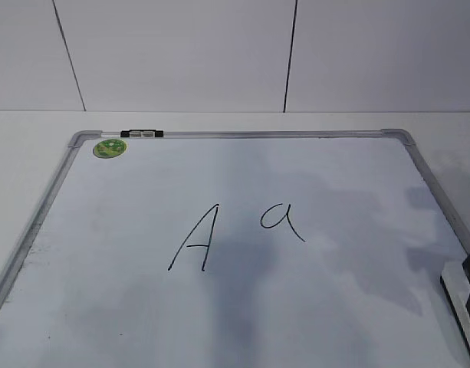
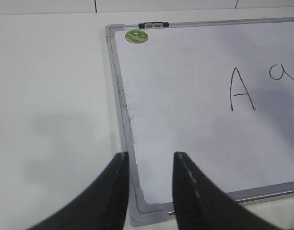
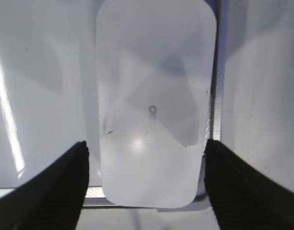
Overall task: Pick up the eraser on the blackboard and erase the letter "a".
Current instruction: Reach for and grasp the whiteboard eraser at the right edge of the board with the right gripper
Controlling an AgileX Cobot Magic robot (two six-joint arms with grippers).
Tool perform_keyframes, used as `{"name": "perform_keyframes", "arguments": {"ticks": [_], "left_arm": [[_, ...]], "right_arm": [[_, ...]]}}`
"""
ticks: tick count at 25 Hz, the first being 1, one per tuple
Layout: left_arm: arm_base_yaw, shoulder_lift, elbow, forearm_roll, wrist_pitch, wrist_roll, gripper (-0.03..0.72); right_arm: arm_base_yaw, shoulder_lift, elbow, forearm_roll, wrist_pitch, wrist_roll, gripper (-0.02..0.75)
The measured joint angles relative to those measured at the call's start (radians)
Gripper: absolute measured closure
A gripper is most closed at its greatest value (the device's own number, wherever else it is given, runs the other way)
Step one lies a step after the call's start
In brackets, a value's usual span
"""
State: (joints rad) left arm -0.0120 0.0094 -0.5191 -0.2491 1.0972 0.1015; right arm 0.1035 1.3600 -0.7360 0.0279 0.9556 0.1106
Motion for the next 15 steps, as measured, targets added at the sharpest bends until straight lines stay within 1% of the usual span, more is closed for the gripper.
{"name": "perform_keyframes", "arguments": {"ticks": [11,15], "left_arm": [[0.0,0.0,0.0,0.0,0.0,0.0,0.454],[0.0,0.0,0.0,0.0,0.0,0.0,0.454]], "right_arm": [[0.0,0.0,0.0,-0.008,-0.049,0.0,0.143],[0.0,0.0,0.0,-0.019,-0.049,0.0,0.114]]}}
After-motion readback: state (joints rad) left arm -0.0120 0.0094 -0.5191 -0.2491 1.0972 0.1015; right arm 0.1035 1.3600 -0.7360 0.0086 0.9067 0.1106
